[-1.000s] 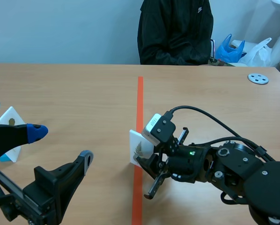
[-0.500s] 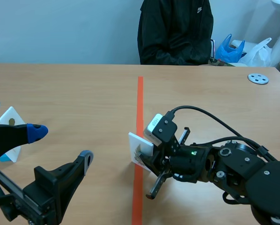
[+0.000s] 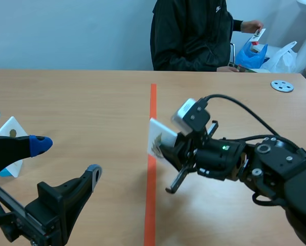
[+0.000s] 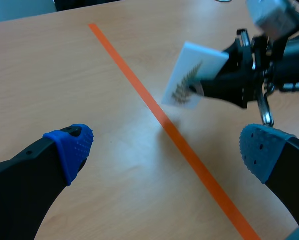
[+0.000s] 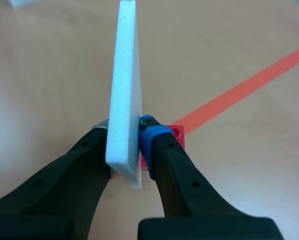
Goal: Sort the leaf by its shape. The table is split by an orange tape line. A compound leaf with several leaflets goes to the left side, a simple leaf with one blade goes to the right side. Return to the home posture when a red brick is placed on the table.
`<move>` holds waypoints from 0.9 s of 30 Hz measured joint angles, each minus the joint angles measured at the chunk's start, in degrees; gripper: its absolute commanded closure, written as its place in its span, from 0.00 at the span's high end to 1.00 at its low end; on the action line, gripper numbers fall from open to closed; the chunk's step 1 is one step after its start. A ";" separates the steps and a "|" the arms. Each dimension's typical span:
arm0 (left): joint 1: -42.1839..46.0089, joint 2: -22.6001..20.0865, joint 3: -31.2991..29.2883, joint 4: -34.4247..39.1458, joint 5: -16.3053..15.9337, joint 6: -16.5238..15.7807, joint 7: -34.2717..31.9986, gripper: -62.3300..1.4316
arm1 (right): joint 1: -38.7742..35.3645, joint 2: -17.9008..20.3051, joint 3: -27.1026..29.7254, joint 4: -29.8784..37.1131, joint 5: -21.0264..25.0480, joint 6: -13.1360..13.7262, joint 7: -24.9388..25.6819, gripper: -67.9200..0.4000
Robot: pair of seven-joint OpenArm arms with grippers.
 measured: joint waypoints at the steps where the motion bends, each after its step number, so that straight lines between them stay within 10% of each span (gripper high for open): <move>1: 0.00 0.00 0.00 0.00 0.00 0.00 0.00 1.00 | -0.28 0.00 1.62 1.11 1.99 0.37 -0.09 0.03; 15: 0.00 0.00 0.00 0.00 0.00 0.00 0.00 1.00 | -7.50 1.29 31.10 4.92 19.63 0.17 -14.78 0.03; 22: 0.00 0.00 0.00 0.00 0.02 0.00 0.00 1.00 | -6.64 3.85 31.93 3.19 22.18 -9.22 -15.78 0.02; 27: 0.00 0.00 0.00 0.00 0.00 0.00 0.00 1.00 | -2.56 3.72 31.54 -2.62 22.16 -10.71 -15.74 0.03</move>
